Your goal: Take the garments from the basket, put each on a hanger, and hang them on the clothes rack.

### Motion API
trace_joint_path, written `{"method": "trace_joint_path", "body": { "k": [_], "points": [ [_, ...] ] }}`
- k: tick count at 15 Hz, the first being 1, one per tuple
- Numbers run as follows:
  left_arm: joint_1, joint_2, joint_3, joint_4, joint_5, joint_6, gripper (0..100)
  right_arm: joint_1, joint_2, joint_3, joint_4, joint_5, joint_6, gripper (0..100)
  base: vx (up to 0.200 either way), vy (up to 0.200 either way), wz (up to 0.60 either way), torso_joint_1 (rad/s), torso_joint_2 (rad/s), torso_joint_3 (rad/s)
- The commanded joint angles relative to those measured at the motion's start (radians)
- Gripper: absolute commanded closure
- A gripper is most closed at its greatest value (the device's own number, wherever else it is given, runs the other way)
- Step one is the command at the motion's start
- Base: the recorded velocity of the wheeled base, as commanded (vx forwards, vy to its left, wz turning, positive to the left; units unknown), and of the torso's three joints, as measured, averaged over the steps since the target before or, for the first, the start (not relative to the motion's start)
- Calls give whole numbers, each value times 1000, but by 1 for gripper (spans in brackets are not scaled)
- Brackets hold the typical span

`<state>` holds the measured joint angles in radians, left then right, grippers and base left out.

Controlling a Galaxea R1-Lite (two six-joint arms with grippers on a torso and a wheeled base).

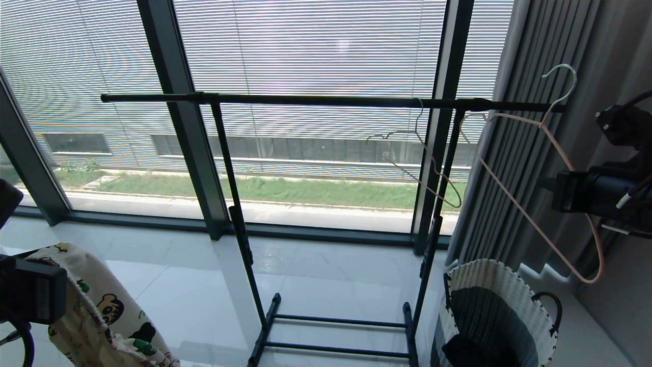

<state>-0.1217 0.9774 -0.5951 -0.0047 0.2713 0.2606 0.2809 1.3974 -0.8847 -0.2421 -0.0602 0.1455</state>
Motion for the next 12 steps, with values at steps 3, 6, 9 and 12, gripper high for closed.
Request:
{"method": "trace_joint_path", "body": {
  "k": [3, 6, 9, 12],
  "points": [
    [-46, 4, 6, 0, 0, 0, 100, 80, -104, 56, 3, 111, 6, 100, 0, 0, 0, 0, 0, 0],
    [-136, 60, -22, -18, 6, -8, 100, 212, -144, 164, 1, 168, 6, 100, 0, 0, 0, 0, 0, 0],
    [-176, 191, -130, -55, 13, -44, 100, 354, -143, 271, -2, 168, 6, 100, 0, 0, 0, 0, 0, 0],
    [-259, 369, -287, -57, 160, -225, 100, 517, -141, 300, -28, 168, 11, 100, 0, 0, 0, 0, 0, 0]
  ]
}}
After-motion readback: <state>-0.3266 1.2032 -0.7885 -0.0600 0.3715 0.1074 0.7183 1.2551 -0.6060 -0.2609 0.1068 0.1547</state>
